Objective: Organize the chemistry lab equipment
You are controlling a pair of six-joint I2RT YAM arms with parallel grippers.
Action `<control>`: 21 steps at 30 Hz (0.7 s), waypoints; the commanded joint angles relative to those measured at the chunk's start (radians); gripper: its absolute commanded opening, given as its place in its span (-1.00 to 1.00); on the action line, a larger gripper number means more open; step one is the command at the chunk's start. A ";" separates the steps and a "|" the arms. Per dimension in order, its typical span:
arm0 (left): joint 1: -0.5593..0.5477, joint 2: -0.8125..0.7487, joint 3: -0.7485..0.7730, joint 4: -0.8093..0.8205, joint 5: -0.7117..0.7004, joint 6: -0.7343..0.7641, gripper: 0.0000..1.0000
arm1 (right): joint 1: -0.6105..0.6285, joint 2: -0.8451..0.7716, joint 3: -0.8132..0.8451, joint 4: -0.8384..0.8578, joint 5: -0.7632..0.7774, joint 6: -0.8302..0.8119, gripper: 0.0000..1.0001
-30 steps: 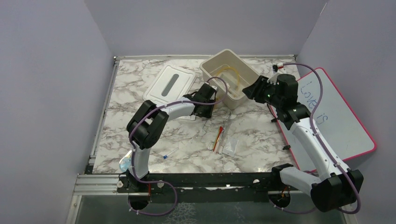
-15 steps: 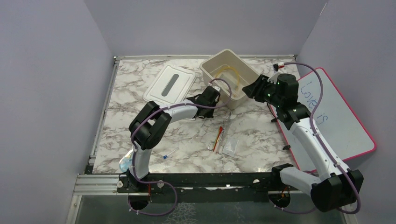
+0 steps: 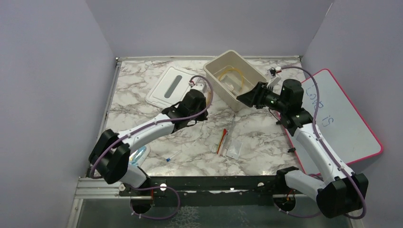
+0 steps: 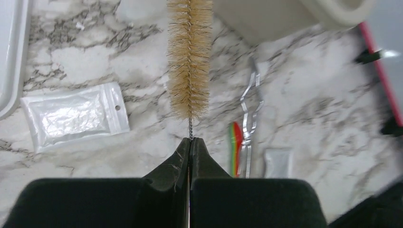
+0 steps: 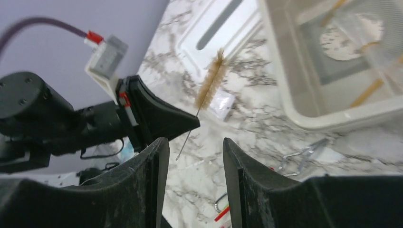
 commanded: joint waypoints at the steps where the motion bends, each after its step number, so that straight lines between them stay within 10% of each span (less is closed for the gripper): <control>1: 0.005 -0.157 -0.006 0.157 0.090 -0.175 -1.00 | 0.009 0.027 -0.037 0.244 -0.364 0.061 0.00; 9: 0.006 -0.252 0.033 0.386 0.186 -0.365 -1.00 | 0.083 0.041 -0.093 0.397 -0.352 0.138 0.31; 21: 0.005 -0.308 -0.012 0.522 0.163 -0.479 -1.00 | 0.176 0.150 -0.095 0.572 -0.340 0.260 0.13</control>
